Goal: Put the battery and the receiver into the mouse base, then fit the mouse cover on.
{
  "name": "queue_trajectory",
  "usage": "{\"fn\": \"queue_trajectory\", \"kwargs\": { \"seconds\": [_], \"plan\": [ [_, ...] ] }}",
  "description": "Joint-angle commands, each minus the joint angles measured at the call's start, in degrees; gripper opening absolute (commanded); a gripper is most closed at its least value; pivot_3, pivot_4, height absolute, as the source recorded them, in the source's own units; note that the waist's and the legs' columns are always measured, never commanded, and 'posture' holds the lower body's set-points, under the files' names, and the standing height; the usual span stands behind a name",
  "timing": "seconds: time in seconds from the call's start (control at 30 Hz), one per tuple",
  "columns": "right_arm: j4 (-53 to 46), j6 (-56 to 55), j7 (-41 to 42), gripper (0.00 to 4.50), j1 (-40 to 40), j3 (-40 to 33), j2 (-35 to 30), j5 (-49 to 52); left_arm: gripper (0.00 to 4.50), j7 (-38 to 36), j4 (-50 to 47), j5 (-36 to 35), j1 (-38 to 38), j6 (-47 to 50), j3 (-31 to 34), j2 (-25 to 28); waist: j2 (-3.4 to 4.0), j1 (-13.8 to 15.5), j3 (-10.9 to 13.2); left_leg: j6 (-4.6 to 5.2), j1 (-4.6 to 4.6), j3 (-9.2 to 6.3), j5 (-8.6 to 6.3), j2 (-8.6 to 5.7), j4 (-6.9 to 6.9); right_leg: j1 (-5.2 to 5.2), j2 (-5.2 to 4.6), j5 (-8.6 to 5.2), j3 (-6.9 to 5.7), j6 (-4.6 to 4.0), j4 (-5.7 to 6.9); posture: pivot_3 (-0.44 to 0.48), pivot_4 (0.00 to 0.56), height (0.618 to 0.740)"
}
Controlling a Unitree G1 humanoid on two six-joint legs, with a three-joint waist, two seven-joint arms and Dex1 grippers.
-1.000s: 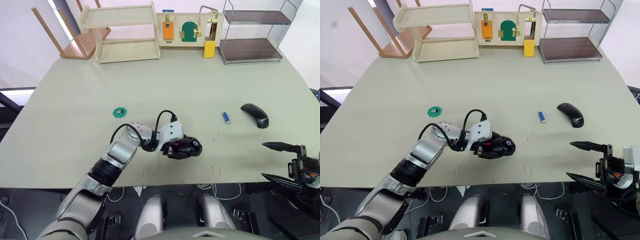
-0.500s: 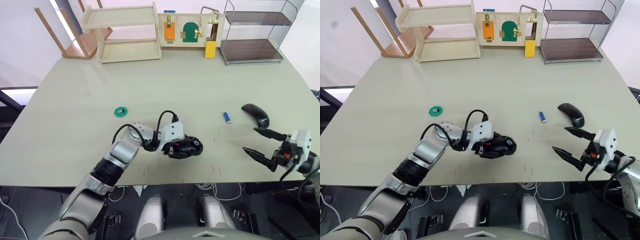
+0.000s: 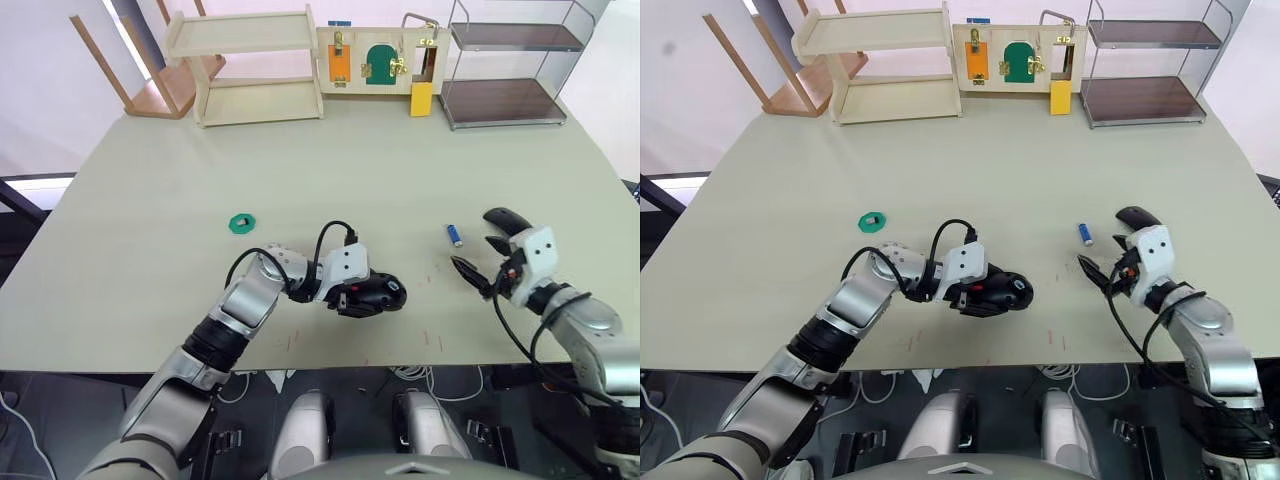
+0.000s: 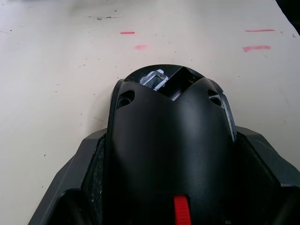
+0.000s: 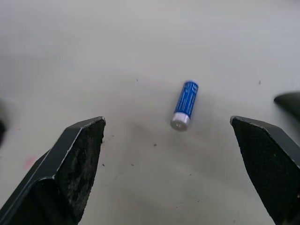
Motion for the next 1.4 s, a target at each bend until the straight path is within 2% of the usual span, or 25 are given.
{"fn": "queue_trajectory", "kwargs": {
  "seconds": [0.03,0.23,0.47,0.57,0.6,0.77,0.8,0.83,1.13,1.3,1.4],
  "plan": [
    [-2.81,5.79,-5.51,4.5,-2.31,1.18,1.34,-1.7,2.98,-0.82,0.14,0.14,0.27,0.79,-1.18,-0.29,0.0,-0.06,0.0,0.0,0.0,0.01,0.0,0.0,0.0,-0.01,-0.01,0.0,0.01,0.0,0.01,0.0,0.15,0.74],
    [-0.67,8.51,-10.25,4.5,-6.06,2.06,4.73,-3.31,2.98,-1.16,-0.48,0.19,0.52,1.26,-1.24,-0.12,0.01,-0.16,0.0,0.0,0.0,-0.01,0.0,0.0,0.0,-0.01,0.0,0.0,0.0,0.01,0.03,0.0,0.15,0.74],
    [2.32,7.86,-11.89,4.5,-7.86,2.43,5.63,-5.14,2.98,-1.4,-1.09,0.16,0.92,1.66,-1.25,0.22,0.01,-0.18,0.0,0.01,-0.01,-0.02,0.0,0.0,-0.02,-0.01,0.0,-0.01,-0.02,0.01,0.01,0.0,0.15,0.74],
    [2.79,7.47,-11.78,3.62,-7.9,2.59,5.86,-5.28,2.98,-1.32,-1.32,0.17,1.08,1.88,-1.24,0.31,0.01,-0.27,0.0,0.01,0.0,-0.02,0.0,0.0,-0.02,-0.02,0.0,-0.01,-0.01,0.01,0.01,0.0,0.15,0.74],
    [3.02,7.2,-11.65,3.48,-7.93,2.64,6.04,-5.21,2.98,-1.3,-1.44,0.13,1.15,1.99,-1.23,0.33,0.01,-0.28,0.0,0.01,-0.01,-0.02,0.0,0.0,-0.02,-0.02,0.0,-0.01,-0.01,0.01,0.01,0.0,0.15,0.74],
    [4.2,6.34,-11.37,0.82,-8.43,2.85,6.76,-5.19,2.98,-1.27,-1.74,0.07,1.32,2.54,-1.25,0.34,0.01,-0.34,0.0,0.01,0.0,-0.02,0.0,0.0,-0.02,-0.02,0.0,-0.01,0.0,0.02,0.01,0.0,0.15,0.74],
    [4.3,6.3,-11.37,0.68,-8.48,2.79,6.85,-5.17,2.98,-1.28,-1.76,0.06,1.33,2.6,-1.24,0.34,0.01,-0.34,0.0,0.01,0.0,-0.02,0.0,0.0,-0.02,-0.02,0.01,-0.01,-0.01,0.02,0.01,0.0,0.15,0.74],
    [4.4,6.25,-11.33,0.08,-8.49,2.74,6.91,-5.19,2.98,-1.25,-1.8,0.06,1.35,2.68,-1.23,0.33,0.01,-0.33,0.0,0.01,0.0,-0.02,0.0,0.0,-0.02,-0.02,0.01,-0.01,-0.01,0.02,0.01,0.0,0.15,0.74],
    [2.99,5.49,-10.23,0.07,-7.53,2.21,6.48,-4.77,2.98,-1.15,-2.38,0.06,1.78,3.24,-1.28,0.36,0.01,-0.38,0.0,0.01,0.0,-0.02,0.0,0.0,-0.03,-0.02,0.01,-0.01,-0.01,0.02,0.01,0.0,0.15,0.74],
    [-5.01,11.59,-3.1,0.07,-5.15,2.2,0.98,0.06,2.98,-1.19,-2.72,0.1,1.9,3.55,-1.33,0.42,0.01,-0.32,0.0,0.02,-0.05,-0.03,-0.01,0.01,-0.06,-0.04,0.0,-0.01,-0.01,0.02,-0.06,0.0,0.15,0.74],
    [-10.38,17.31,1.74,0.07,-3.72,1.64,-4.68,4.1,2.98,-1.3,-2.81,0.15,1.87,3.63,-1.4,0.49,0.01,-0.28,0.0,0.02,-0.07,-0.05,-0.01,0.01,-0.06,-0.06,0.0,-0.01,-0.03,0.02,-0.08,0.0,0.15,0.74]
  ]
}}
